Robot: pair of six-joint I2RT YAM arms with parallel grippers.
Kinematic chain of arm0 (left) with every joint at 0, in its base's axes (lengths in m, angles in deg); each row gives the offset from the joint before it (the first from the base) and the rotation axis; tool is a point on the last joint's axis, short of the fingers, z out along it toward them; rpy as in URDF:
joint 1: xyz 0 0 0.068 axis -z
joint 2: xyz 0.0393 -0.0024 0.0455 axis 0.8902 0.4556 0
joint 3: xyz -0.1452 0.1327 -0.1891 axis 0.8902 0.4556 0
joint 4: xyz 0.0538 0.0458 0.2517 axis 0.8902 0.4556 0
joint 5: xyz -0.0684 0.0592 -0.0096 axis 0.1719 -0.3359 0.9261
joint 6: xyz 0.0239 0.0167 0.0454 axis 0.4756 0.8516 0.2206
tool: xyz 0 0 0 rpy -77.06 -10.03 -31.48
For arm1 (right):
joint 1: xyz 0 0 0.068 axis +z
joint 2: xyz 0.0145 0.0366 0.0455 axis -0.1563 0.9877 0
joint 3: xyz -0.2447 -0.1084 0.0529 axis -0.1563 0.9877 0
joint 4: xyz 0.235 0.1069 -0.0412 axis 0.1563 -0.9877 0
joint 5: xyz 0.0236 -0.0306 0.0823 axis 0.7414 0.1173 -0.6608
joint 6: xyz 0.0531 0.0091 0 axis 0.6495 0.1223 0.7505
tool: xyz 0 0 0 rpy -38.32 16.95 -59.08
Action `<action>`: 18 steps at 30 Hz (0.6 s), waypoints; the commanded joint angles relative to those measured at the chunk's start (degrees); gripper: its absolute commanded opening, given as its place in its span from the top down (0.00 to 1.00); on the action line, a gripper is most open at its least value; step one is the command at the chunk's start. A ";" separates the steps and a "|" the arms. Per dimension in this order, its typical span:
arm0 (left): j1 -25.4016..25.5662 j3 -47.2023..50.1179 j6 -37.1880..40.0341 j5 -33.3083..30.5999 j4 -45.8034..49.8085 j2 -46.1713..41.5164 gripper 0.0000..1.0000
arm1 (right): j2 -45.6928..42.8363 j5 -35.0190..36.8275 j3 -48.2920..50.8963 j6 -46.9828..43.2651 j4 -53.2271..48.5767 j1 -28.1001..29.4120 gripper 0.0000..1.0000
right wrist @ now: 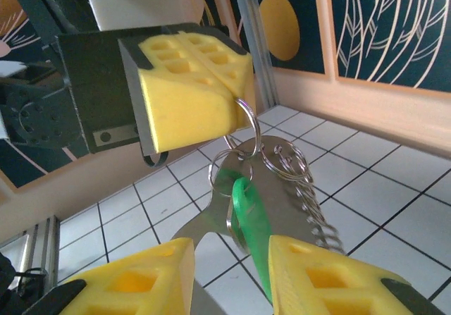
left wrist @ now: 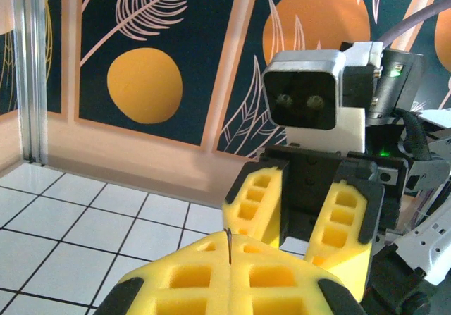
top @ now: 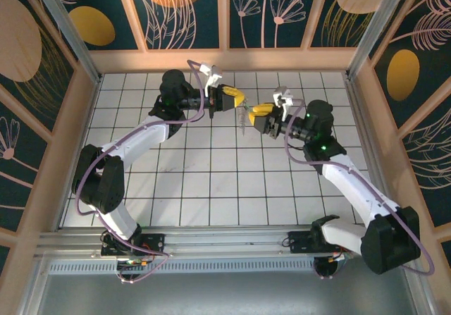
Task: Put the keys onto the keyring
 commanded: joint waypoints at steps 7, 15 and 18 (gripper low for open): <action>0.29 -0.46 -1.64 1.47 -3.89 0.28 1.00 | -0.33 -0.09 0.09 8.91 11.74 -2.64 0.68; 0.36 -0.29 -2.58 1.43 -4.97 0.27 1.00 | 5.43 -5.03 -2.60 16.10 20.30 -2.67 0.68; 0.38 -0.23 -2.91 1.54 -5.32 0.26 1.00 | 6.84 -5.80 -2.43 17.87 22.95 -2.65 0.68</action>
